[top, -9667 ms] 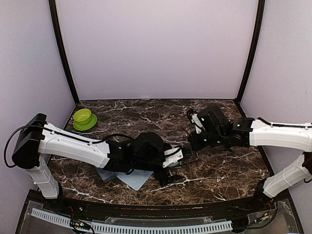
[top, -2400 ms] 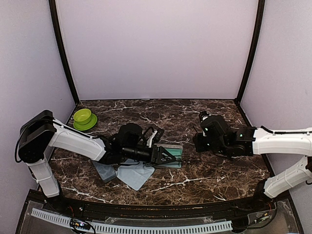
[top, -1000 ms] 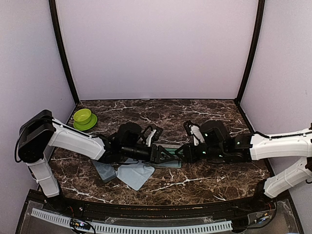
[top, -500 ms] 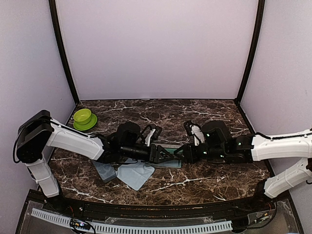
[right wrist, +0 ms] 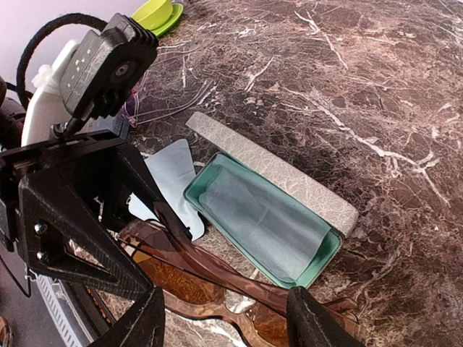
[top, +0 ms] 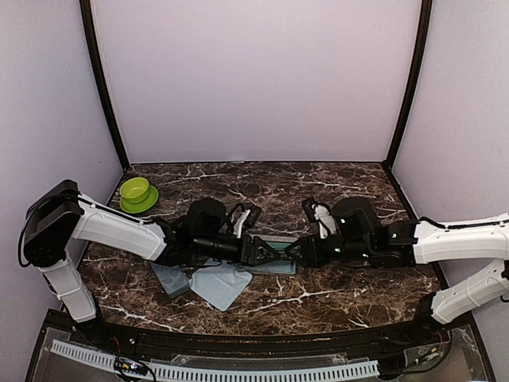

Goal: Organize the sunglasses
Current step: Fold the left temple of the sunglasses with the sunglasses.

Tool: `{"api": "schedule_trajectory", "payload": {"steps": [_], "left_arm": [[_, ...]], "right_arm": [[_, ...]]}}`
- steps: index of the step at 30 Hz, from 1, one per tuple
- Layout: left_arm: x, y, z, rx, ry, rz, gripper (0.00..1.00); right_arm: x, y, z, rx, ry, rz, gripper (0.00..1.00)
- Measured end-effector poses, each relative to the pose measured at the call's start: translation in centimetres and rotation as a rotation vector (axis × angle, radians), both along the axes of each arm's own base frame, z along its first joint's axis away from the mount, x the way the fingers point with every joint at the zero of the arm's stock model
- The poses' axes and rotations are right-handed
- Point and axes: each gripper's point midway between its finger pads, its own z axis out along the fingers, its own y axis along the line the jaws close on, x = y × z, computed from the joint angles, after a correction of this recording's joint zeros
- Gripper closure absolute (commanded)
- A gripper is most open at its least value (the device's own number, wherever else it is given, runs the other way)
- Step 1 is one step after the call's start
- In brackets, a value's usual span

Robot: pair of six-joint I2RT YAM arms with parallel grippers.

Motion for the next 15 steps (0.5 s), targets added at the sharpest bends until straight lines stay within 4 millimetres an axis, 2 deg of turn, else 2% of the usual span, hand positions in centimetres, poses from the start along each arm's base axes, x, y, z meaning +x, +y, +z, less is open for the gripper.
{"api": "schedule_trajectory", "payload": {"steps": [5, 11, 15], "left_arm": [[0.1, 0.4, 0.6, -0.004, -0.007, 0.005, 0.79], [-0.2, 1.3, 1.1, 0.002, 0.011, -0.007, 0.78], [-0.5, 2.0, 1.1, 0.016, 0.035, -0.029, 0.78]], "right_arm": [[-0.3, -1.0, 0.2, -0.058, -0.036, 0.031, 0.25], [-1.6, -1.4, -0.7, -0.16, -0.059, 0.126, 0.22], [-2.5, -1.2, -0.6, -0.214, -0.104, 0.192, 0.21]]}}
